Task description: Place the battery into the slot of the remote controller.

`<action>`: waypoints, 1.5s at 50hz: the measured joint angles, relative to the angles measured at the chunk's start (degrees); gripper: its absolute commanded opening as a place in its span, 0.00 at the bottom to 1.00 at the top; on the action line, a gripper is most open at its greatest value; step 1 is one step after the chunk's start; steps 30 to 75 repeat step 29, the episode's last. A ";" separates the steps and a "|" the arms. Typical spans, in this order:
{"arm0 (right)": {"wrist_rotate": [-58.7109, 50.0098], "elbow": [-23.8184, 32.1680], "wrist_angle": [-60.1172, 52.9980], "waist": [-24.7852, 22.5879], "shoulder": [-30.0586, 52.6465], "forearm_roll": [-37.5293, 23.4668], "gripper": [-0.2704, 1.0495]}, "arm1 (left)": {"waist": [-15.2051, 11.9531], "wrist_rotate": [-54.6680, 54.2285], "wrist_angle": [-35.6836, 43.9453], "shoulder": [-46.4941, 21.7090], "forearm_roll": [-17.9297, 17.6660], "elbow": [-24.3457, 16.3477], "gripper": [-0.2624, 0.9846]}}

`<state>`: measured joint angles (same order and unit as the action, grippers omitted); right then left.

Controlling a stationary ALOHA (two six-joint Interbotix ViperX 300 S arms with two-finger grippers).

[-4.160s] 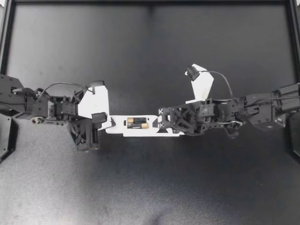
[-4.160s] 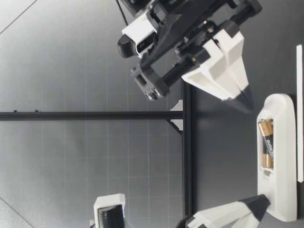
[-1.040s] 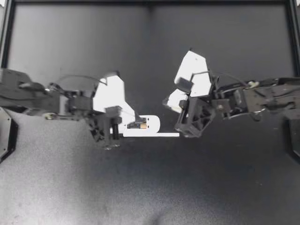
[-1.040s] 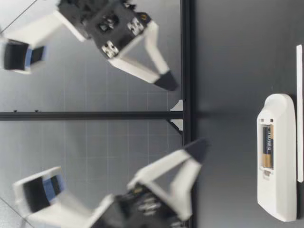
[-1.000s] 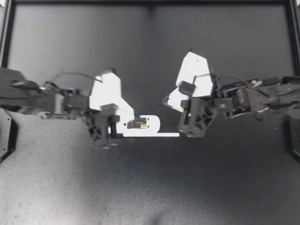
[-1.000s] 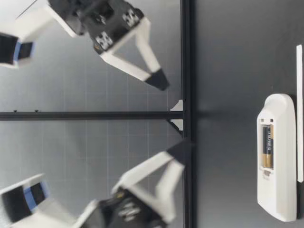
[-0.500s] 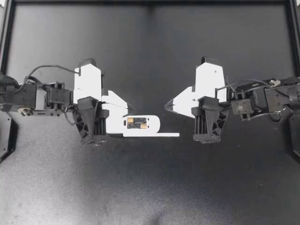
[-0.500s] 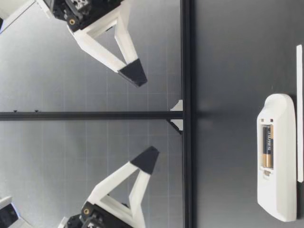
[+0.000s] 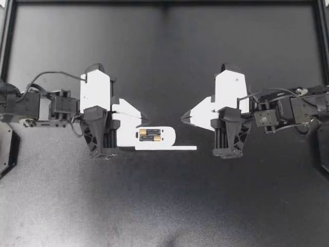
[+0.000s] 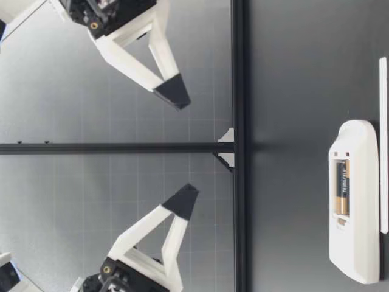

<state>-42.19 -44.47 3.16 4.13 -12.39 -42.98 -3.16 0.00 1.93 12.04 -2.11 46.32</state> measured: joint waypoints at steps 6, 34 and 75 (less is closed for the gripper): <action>0.00 -0.53 -0.18 0.00 0.00 0.00 0.11 | 0.00 0.00 0.00 0.00 0.00 0.00 0.08; -0.09 -0.79 -0.26 0.00 0.62 0.09 0.11 | 0.00 0.18 0.00 -0.26 0.26 0.18 0.08; -0.09 -0.79 -0.26 0.00 0.62 0.09 0.11 | 0.00 0.18 0.00 -0.26 0.26 0.18 0.08</action>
